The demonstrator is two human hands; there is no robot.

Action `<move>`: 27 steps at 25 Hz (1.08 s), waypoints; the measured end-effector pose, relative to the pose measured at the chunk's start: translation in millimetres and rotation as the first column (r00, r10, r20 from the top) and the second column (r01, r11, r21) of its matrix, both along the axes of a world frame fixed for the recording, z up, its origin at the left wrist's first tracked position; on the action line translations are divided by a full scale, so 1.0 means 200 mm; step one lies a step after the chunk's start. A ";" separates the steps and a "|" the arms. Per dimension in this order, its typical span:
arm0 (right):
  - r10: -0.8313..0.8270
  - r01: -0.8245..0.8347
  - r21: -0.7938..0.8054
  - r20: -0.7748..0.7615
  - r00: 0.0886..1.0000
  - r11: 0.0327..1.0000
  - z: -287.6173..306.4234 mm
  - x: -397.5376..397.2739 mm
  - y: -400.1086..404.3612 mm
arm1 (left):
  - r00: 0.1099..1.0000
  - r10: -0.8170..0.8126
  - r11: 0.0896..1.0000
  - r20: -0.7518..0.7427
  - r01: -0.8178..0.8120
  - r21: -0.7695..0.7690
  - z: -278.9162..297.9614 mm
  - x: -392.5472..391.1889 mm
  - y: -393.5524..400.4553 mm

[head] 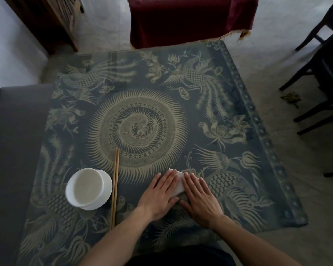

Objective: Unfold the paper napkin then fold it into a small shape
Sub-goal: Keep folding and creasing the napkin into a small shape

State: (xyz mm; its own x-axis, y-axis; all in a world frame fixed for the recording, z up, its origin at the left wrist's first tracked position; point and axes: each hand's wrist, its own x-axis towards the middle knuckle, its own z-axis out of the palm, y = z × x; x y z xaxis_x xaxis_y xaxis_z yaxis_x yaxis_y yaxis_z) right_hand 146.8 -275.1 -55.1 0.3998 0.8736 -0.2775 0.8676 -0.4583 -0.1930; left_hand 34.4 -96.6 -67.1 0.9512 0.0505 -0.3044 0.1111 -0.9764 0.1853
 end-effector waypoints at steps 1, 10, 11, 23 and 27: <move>-0.001 0.002 -0.006 0.005 1.000 1.000 0.00 0.01 -0.01 | 1.000 0.002 1.000 0.001 -0.002 -0.001 0.00 -0.01 0.00; -0.042 0.042 -0.042 0.008 0.999 0.998 0.01 0.07 -0.10 | 1.000 0.011 0.999 0.024 -0.010 -0.036 0.02 0.00 0.00; -0.049 0.050 -0.028 0.008 0.999 0.998 0.01 0.07 -0.10 | 0.999 0.024 0.998 0.035 -0.022 -0.053 0.02 0.00 0.00; -0.118 0.101 0.264 0.046 0.992 0.959 0.06 0.11 -0.06 | 0.929 -0.279 0.955 0.243 0.296 -0.034 0.20 0.36 0.19; -0.034 0.015 0.259 0.068 0.997 0.966 0.06 0.08 -0.05 | 0.928 -0.309 0.951 0.209 0.305 0.053 0.17 0.31 0.25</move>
State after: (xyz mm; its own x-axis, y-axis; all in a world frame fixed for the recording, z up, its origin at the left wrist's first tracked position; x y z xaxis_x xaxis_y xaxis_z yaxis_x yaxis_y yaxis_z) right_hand 163.0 -284.7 -43.7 0.4324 0.9016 -0.0140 0.8726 -0.4223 -0.2455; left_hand 95.6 -47.5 -33.7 0.9634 -0.2504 -0.0958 -0.2344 -0.9601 0.1526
